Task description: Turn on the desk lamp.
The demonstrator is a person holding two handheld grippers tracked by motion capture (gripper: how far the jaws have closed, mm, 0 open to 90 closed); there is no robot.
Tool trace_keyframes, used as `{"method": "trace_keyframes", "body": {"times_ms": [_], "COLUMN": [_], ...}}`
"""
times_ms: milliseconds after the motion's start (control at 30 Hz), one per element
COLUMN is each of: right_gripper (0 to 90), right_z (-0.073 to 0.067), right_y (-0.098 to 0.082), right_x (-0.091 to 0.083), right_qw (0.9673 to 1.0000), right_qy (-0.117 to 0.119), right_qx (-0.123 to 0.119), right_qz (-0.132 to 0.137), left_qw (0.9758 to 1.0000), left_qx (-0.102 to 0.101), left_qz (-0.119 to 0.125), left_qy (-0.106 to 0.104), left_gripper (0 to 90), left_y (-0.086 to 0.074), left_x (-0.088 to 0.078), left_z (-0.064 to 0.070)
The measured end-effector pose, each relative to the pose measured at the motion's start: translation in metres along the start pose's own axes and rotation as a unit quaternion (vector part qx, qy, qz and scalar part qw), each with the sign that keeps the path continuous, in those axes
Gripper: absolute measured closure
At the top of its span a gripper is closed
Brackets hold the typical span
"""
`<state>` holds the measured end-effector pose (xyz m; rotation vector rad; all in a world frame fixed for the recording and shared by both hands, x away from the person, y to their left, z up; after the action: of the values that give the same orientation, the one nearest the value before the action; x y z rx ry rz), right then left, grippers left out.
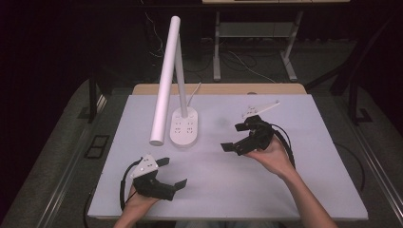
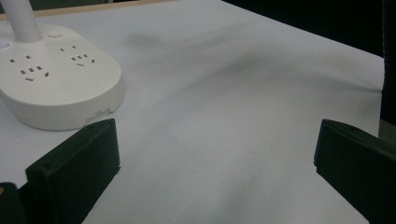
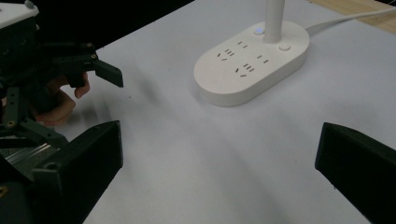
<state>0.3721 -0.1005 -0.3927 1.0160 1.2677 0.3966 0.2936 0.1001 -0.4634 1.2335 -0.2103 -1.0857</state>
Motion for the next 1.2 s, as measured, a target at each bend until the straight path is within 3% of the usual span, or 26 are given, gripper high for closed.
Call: {"method": "trace_keyframes", "body": {"times_ms": [467, 1200], "right_gripper": [0.2, 0.2], "right_z": [0.012, 0.038], "right_y": [0.023, 0.055], "right_x": [0.023, 0.055], "right_qw": [1.0, 0.9998], "right_qy": [0.004, -0.003], "right_qx": [-0.002, 0.018], "right_qz": [-0.002, -0.002], "left_qw": [1.0, 1.0], "left_qx": [0.0, -0.001], "left_qz": [0.0, 0.003], "left_qy": [-0.002, -0.003], "left_gripper": [0.0, 0.0], "left_y": [0.0, 0.001], "left_x": [-0.001, -0.002], "left_z": [0.001, 0.001]}}
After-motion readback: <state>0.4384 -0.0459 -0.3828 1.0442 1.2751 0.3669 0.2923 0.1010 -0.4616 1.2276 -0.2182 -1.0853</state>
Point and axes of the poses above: each handheld gripper's, and its own axes: x roughly forward along the jaws, y roughly out of its top, z roughly to its right, the point moved 9 cm from there along x, roughly forward along the jaws, and after that the axes turned 15 degrees about -x, right-handed, at the moved point
